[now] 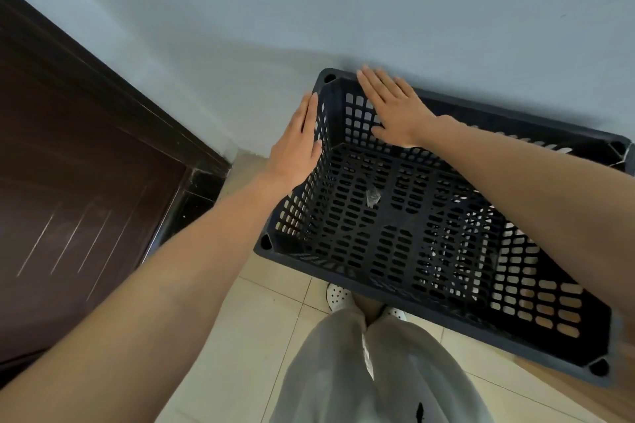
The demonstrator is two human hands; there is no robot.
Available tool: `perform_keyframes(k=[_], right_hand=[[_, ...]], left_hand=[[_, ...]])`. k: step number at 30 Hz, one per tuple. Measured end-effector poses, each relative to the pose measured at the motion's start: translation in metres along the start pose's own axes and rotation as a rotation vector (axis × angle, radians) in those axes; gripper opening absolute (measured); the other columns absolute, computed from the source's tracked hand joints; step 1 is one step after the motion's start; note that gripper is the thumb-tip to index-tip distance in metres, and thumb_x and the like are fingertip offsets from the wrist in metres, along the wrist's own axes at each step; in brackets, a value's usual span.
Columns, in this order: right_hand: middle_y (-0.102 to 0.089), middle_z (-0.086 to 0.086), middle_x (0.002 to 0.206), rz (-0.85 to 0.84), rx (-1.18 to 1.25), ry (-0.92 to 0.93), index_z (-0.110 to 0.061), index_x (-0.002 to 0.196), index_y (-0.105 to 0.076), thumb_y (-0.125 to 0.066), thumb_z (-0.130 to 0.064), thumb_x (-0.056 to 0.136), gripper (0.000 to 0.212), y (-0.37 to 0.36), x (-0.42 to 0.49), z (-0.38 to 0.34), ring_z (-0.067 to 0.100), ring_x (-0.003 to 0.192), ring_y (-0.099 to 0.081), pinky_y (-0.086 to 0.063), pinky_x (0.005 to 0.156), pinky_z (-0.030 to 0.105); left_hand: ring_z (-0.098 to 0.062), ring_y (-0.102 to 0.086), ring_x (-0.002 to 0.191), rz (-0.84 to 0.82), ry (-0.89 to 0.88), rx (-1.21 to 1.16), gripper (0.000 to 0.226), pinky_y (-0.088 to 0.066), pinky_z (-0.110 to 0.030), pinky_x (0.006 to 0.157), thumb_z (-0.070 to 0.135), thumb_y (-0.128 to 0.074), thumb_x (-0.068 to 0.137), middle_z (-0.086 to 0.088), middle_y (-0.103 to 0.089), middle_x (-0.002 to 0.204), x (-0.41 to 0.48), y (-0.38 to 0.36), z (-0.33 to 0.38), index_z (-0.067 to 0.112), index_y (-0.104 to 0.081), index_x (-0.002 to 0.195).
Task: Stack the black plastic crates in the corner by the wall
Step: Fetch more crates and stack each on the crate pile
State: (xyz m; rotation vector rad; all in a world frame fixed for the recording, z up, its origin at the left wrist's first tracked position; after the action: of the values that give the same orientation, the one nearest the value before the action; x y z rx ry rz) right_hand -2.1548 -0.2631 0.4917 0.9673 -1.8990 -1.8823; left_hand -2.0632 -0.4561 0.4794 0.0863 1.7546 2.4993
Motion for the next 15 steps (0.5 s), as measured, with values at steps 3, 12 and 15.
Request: perform_keyframes(k=[3,12,15], right_hand=[[0.022,0.006,0.160,-0.059,-0.017,-0.021,-0.014,0.152,0.021,-0.051,-0.032,0.092,0.095,0.006,-0.001,-0.003,0.023,0.149,0.016,0.005,0.120,0.040],[0.008,0.009,0.162,0.060,0.082,0.059,-0.009,0.154,0.007,-0.025,-0.036,0.104,0.066,0.010,-0.021,-0.081,0.023,0.150,0.004,-0.002,0.123,0.039],[0.004,0.011,0.163,0.012,0.155,0.092,-0.006,0.155,0.001,-0.020,-0.041,0.104,0.065,0.004,-0.020,-0.134,0.024,0.150,0.004,-0.004,0.123,0.040]], left_hand=[[-0.026,-0.015,0.149,-0.091,0.007,-0.009,0.083,-0.038,-0.035,0.111,0.023,-0.050,0.098,-0.004,0.013,0.163,0.000,0.001,-0.004,0.014,0.011,0.155],[-0.022,0.000,0.151,-0.088,0.177,-0.036,0.081,-0.014,-0.039,0.122,0.024,-0.049,0.099,-0.009,0.010,0.163,-0.061,0.011,-0.008,0.008,0.008,0.155],[-0.025,-0.005,0.151,-0.143,0.326,-0.033,0.078,-0.017,-0.041,0.121,0.030,-0.050,0.099,-0.013,-0.001,0.163,-0.093,0.017,-0.015,0.005,0.000,0.155]])
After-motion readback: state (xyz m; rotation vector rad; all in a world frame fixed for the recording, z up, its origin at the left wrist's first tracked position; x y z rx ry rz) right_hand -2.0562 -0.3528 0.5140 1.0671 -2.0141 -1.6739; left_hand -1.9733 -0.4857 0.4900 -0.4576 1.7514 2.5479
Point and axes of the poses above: each hand's wrist, its own x-axis towards the middle knuckle, its own y-axis out of the back of the hand, z = x × y, the point moved 3 cm from there along x, towards the middle knuckle
